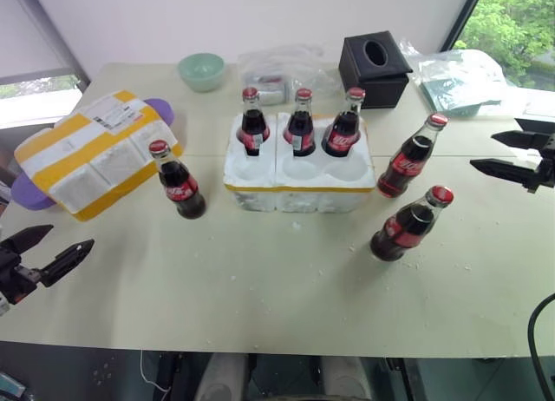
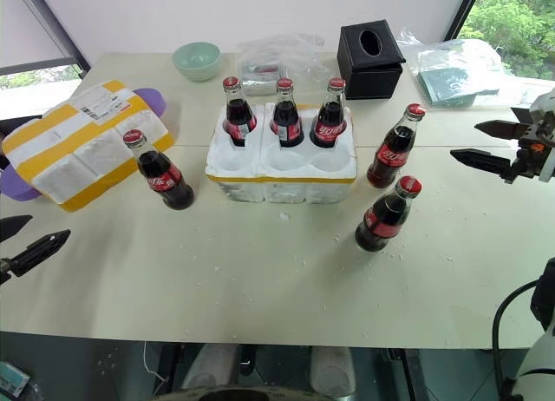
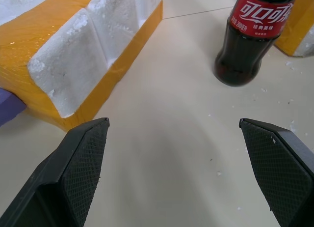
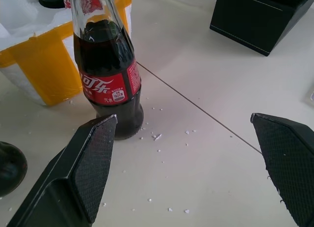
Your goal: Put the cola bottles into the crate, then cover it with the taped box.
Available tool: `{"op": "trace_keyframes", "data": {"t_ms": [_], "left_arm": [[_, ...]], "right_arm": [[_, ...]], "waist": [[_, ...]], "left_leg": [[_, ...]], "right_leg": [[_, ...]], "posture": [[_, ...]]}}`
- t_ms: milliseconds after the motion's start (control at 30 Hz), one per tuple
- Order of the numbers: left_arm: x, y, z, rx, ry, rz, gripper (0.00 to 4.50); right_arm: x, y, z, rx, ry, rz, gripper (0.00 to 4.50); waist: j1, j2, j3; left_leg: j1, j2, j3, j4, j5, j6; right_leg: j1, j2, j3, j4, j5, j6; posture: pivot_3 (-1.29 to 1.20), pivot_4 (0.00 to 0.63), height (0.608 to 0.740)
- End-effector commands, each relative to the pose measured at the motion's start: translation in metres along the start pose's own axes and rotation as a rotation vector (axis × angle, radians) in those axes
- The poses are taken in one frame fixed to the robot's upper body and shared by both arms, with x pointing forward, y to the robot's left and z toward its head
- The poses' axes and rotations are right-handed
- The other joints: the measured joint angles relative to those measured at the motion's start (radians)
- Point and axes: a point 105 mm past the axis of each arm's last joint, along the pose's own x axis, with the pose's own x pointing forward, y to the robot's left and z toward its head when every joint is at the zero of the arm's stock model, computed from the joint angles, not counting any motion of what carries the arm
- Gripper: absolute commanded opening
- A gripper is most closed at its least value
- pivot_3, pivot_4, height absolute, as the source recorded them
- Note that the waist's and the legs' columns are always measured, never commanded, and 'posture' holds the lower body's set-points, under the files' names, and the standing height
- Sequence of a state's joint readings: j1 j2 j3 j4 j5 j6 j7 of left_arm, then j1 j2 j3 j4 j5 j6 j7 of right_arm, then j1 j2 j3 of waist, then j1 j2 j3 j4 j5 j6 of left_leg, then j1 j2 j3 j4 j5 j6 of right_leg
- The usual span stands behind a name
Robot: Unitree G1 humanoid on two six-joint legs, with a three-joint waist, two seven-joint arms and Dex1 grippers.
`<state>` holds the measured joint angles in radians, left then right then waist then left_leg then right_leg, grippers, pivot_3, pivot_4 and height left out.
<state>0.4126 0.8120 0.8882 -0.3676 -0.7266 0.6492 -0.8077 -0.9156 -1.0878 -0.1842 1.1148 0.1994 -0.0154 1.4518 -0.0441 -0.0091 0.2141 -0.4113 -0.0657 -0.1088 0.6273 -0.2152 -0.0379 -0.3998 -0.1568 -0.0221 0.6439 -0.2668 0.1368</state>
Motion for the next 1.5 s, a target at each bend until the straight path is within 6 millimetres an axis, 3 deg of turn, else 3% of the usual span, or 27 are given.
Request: {"op": "trace_keyframes", "data": {"t_ms": [33,300,467,600,733,833,1100,1200,1500], "left_arm": [[-0.002,-0.001,0.009,0.034,-0.036,-0.003,4.44],[0.000,0.001,0.012,-0.014,-0.058,-0.009,4.44],[0.003,0.001,0.019,0.011,-0.082,-0.015,4.44],[0.010,-0.009,0.029,0.008,-0.108,-0.099,4.44],[0.023,-0.015,0.037,0.021,-0.107,-0.171,4.44],[0.037,-0.020,0.040,0.031,-0.104,-0.231,4.44],[0.075,-0.030,0.039,0.054,-0.100,-0.335,4.44],[0.091,-0.035,0.038,0.080,-0.095,-0.369,4.44],[0.133,-0.056,0.044,0.166,-0.097,-0.467,4.44]], "right_arm": [[-0.008,-0.006,0.018,-0.046,-0.050,-0.033,4.50],[-0.008,-0.004,0.017,0.014,-0.053,-0.011,4.50],[-0.006,-0.006,0.021,-0.035,-0.047,-0.032,4.50],[-0.015,-0.003,0.041,-0.041,-0.067,0.016,4.50],[-0.023,0.005,0.076,-0.072,-0.100,0.095,4.50],[-0.025,0.024,0.111,-0.104,-0.141,0.189,4.50],[-0.029,0.099,0.170,-0.170,-0.215,0.503,4.50],[-0.028,0.116,0.179,-0.175,-0.243,0.572,4.50],[-0.023,0.150,0.177,-0.191,-0.240,0.668,4.50]], "waist": [[0.000,0.000,0.000],[0.000,0.000,0.000],[0.000,0.000,0.000],[0.000,0.000,0.000],[0.000,0.001,0.001],[0.000,0.001,0.001],[0.002,0.001,0.001],[0.005,0.001,0.001],[0.017,0.000,0.001]], "left_leg": [[0.000,0.001,0.000,0.000,0.000,0.000],[0.001,0.006,0.002,0.000,0.000,0.000],[0.001,0.008,0.003,0.000,0.000,0.000],[0.001,0.008,0.006,0.001,0.000,0.000],[0.001,0.007,0.013,0.000,0.000,0.000],[0.002,0.008,0.016,0.000,0.000,0.000],[0.002,0.009,0.020,-0.001,-0.001,0.001],[0.001,0.009,0.021,0.000,-0.001,0.001],[0.000,0.009,0.022,0.001,-0.001,0.001]], "right_leg": [[0.000,0.000,0.000,0.000,0.000,0.000],[0.000,0.005,0.001,0.000,0.001,-0.002],[-0.001,0.006,0.002,0.000,0.001,-0.003],[-0.002,0.006,0.005,0.000,0.002,-0.003],[-0.006,0.006,0.011,0.002,0.002,-0.003],[-0.007,0.006,0.014,0.002,0.002,-0.003],[-0.010,0.007,0.016,0.002,0.004,0.000],[-0.010,0.007,0.016,0.002,0.005,0.000],[-0.011,0.007,0.017,0.002,0.008,0.004]], "posture": [[0.00,0.150,0.737],[0.00,0.150,0.737],[0.00,0.150,0.737],[0.00,0.150,0.737],[0.00,0.150,0.737],[0.00,0.150,0.737],[0.00,0.150,0.737],[0.00,0.150,0.737],[0.00,0.150,0.737]]}}
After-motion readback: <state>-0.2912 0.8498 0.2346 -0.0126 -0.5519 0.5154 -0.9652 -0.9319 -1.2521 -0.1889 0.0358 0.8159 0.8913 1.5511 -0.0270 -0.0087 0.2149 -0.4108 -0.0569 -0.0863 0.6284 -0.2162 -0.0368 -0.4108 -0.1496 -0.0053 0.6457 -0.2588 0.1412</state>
